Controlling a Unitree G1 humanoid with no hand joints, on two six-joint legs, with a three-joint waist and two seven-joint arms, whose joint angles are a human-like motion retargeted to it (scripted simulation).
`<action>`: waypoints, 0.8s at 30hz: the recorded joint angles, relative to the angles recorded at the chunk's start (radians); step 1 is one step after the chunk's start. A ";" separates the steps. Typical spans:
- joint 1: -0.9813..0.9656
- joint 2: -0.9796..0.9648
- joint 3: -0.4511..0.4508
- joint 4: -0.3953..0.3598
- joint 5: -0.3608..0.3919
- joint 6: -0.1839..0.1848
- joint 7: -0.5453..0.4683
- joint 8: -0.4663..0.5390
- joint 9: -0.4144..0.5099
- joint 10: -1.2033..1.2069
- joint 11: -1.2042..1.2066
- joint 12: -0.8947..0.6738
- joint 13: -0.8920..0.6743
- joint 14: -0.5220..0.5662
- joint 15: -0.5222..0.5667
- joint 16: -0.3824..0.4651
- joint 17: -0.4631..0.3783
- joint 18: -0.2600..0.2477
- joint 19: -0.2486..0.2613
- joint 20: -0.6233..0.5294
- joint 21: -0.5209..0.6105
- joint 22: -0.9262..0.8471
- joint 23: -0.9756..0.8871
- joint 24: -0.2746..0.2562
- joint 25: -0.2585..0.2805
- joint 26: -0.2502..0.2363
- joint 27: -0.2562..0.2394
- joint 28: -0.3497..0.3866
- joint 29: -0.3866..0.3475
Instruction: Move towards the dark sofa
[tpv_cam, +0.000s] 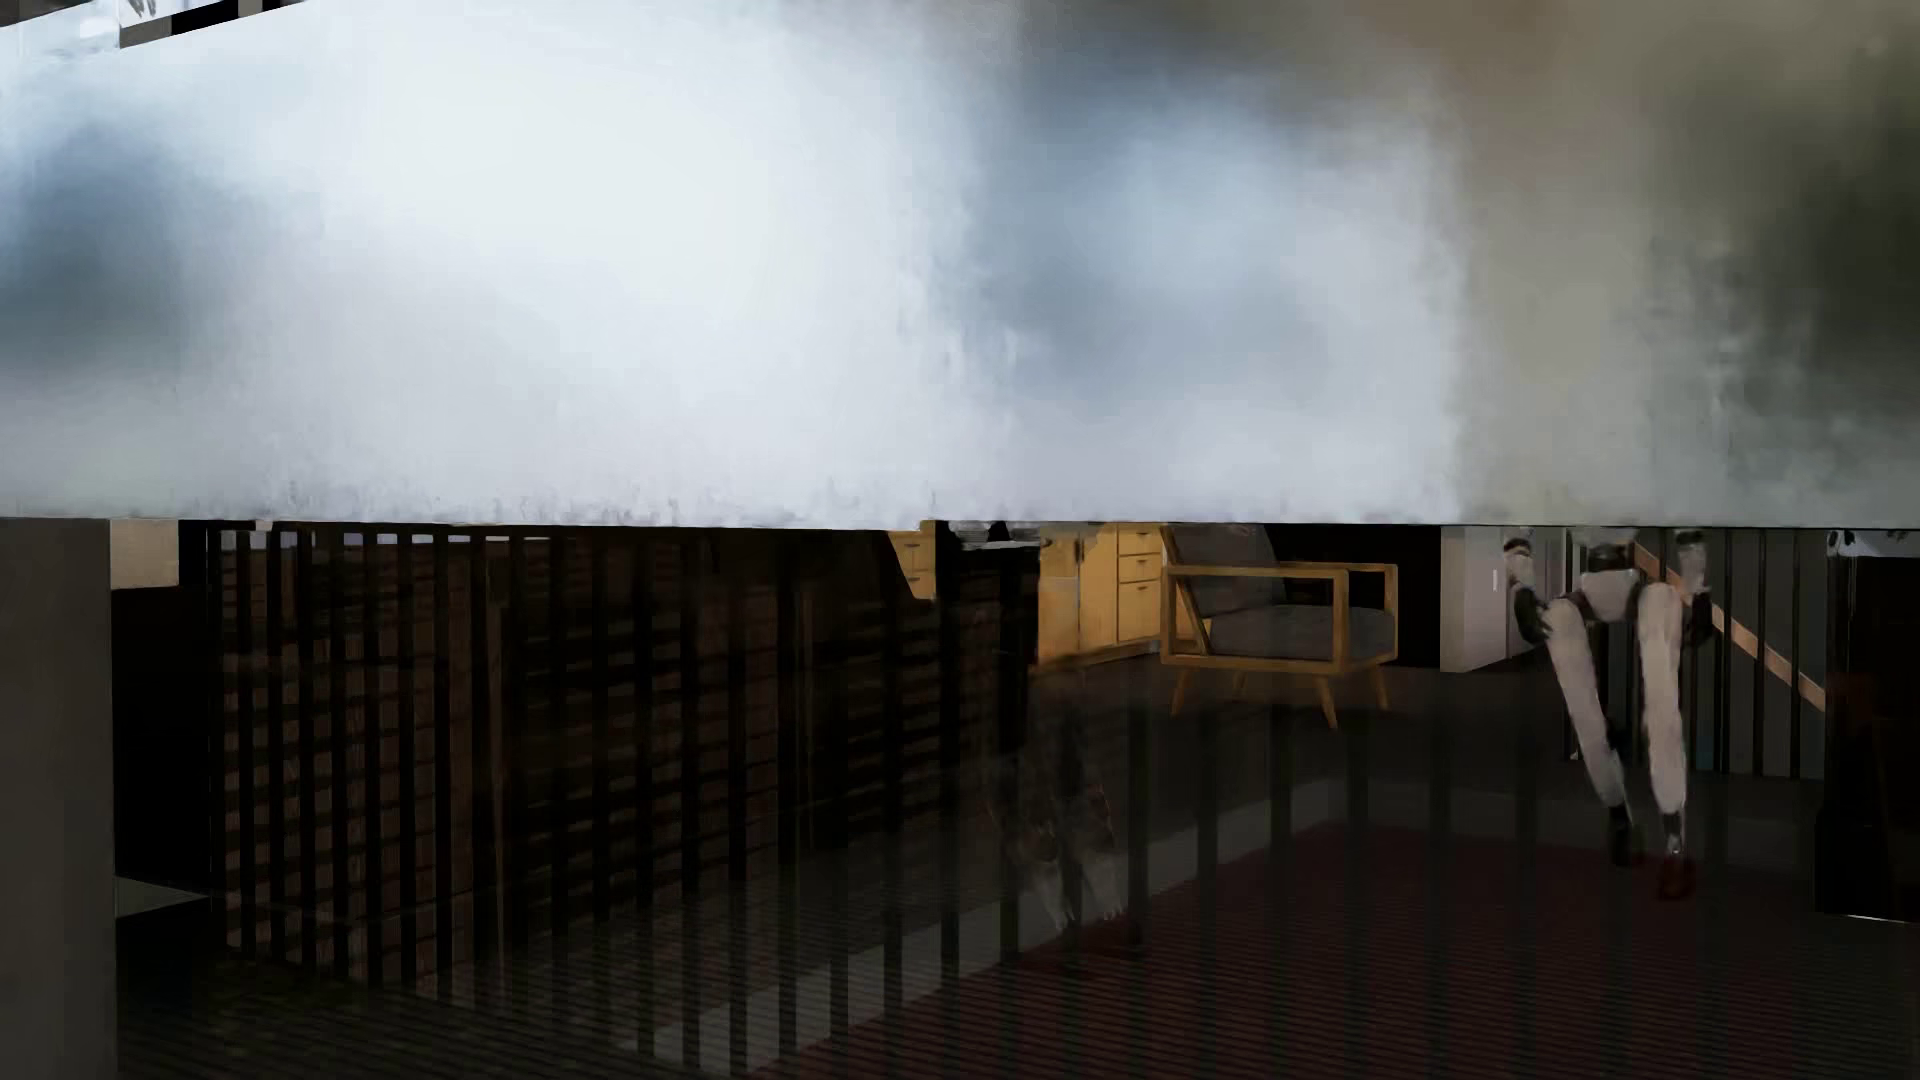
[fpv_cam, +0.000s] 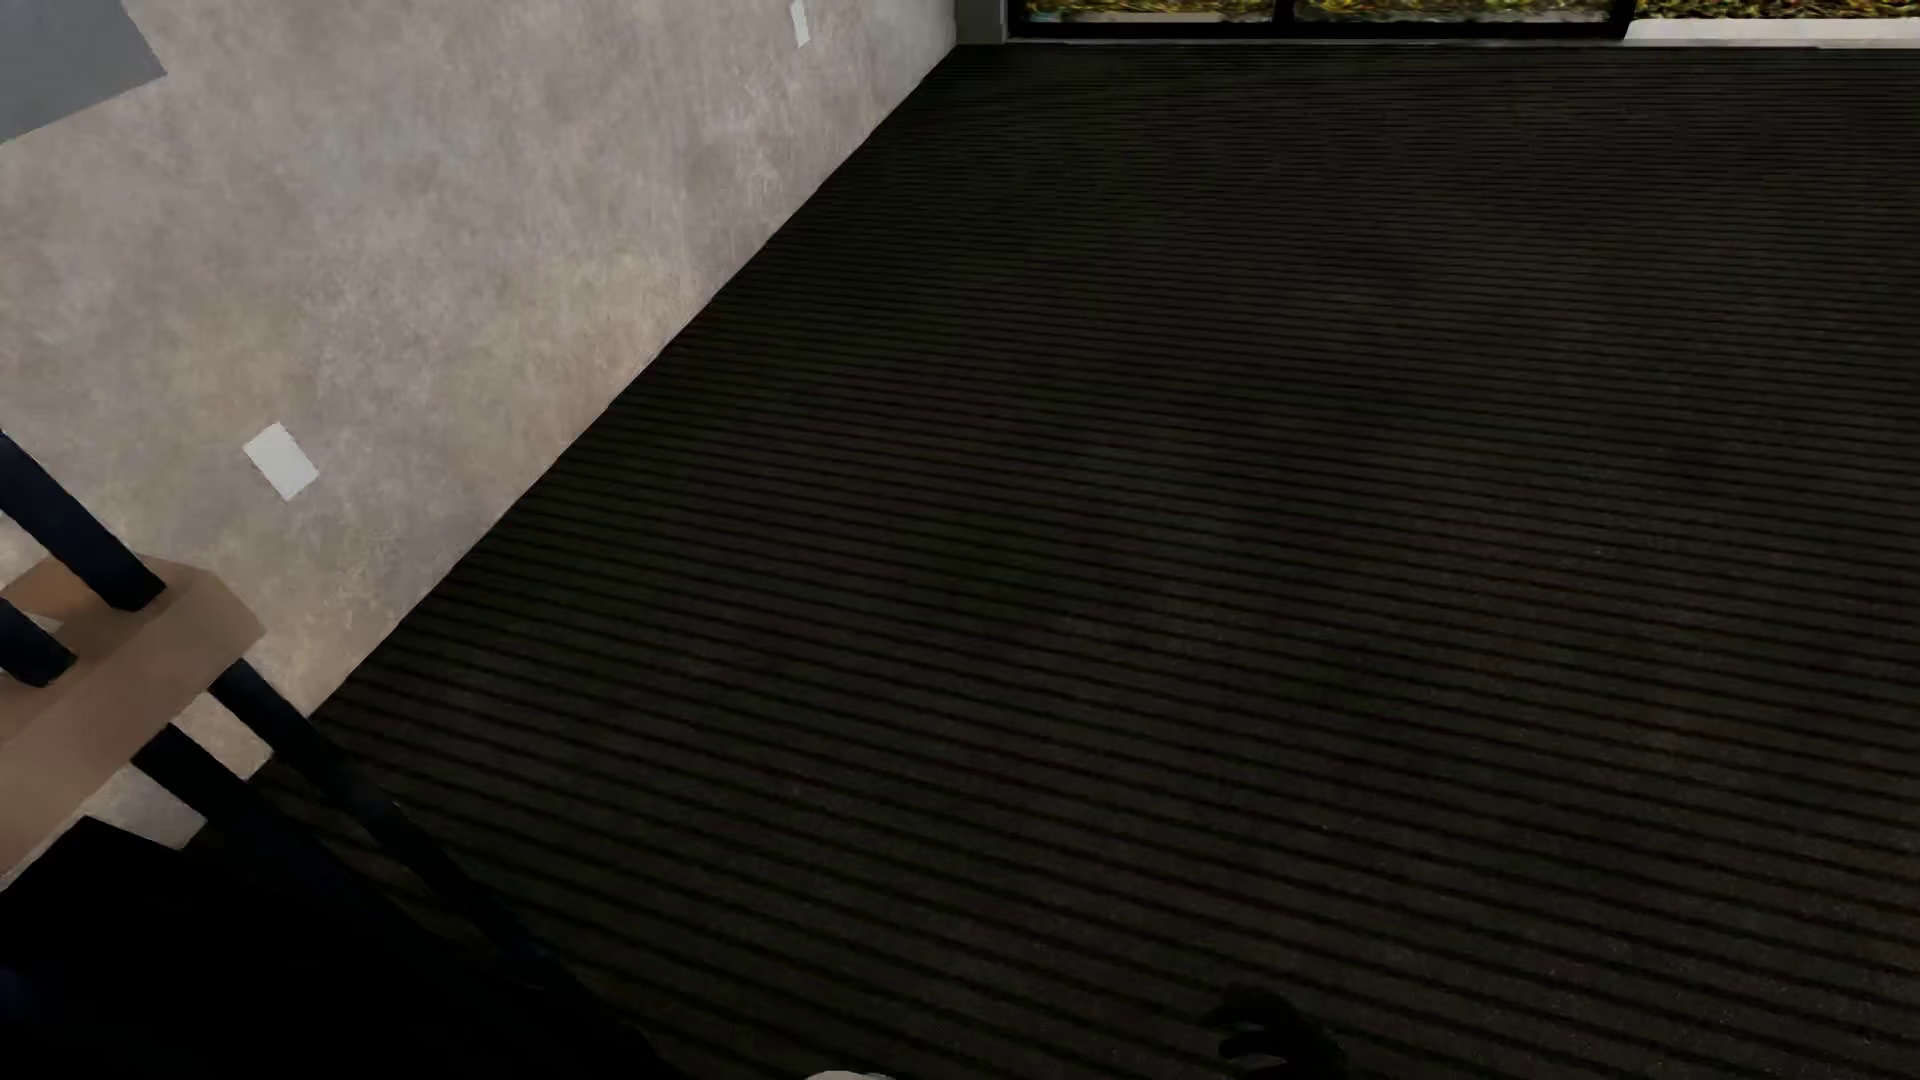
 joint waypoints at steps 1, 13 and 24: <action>0.009 0.043 0.001 0.002 -0.016 0.007 0.000 0.000 0.005 -0.073 -0.005 0.018 -0.016 -0.017 -0.018 0.003 -0.002 0.000 0.000 -0.023 -0.014 -0.016 -0.032 0.000 0.000 0.000 0.000 0.000 0.000; 0.163 -0.257 -0.105 -0.149 -0.189 -0.166 0.000 0.000 0.020 0.078 0.787 -0.270 0.166 -0.153 0.507 0.096 0.090 0.000 0.000 0.097 0.394 -0.032 0.289 0.000 0.000 0.000 0.000 0.000 0.000; 0.677 -0.585 -0.516 -0.028 -0.219 -0.085 0.000 0.000 0.007 -0.013 0.006 -0.472 0.309 -0.594 0.100 0.112 0.072 0.000 0.000 0.391 0.085 -0.454 0.276 0.000 0.000 0.000 0.000 0.000 0.000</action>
